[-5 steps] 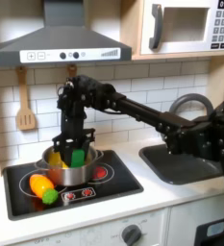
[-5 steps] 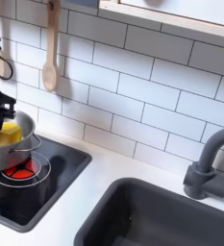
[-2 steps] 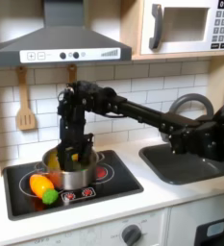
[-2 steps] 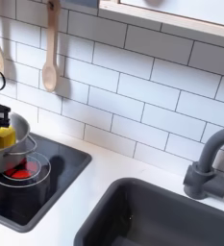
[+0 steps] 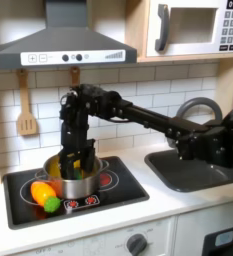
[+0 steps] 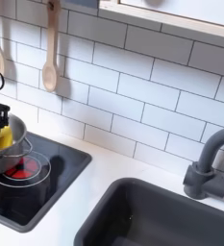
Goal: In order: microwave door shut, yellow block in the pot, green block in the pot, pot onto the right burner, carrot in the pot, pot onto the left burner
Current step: 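Put the green block in the pot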
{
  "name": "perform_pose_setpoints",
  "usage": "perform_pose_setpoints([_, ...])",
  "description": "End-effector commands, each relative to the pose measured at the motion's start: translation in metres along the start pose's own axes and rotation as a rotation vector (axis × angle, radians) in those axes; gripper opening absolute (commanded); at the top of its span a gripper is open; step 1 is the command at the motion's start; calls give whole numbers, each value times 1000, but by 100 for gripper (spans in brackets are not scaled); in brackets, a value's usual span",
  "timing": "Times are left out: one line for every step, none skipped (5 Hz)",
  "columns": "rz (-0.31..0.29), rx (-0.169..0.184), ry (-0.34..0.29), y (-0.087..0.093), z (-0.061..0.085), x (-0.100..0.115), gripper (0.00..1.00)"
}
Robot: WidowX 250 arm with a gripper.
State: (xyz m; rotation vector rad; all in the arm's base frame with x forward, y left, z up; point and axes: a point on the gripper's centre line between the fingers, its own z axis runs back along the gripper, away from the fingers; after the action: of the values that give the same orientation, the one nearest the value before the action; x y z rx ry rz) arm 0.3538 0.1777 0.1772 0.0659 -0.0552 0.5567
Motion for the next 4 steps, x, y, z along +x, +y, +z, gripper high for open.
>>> perform_pose_setpoints([-170,0,-19,-11,-2,0,100])
perform_pose_setpoints([-306,-42,-25,-20,-2,-1,100])
perform_pose_setpoints([-383,-87,-47,-25,4,-9,100])
perform_pose_setpoints([-427,-103,-40,-34,1,-16,100])
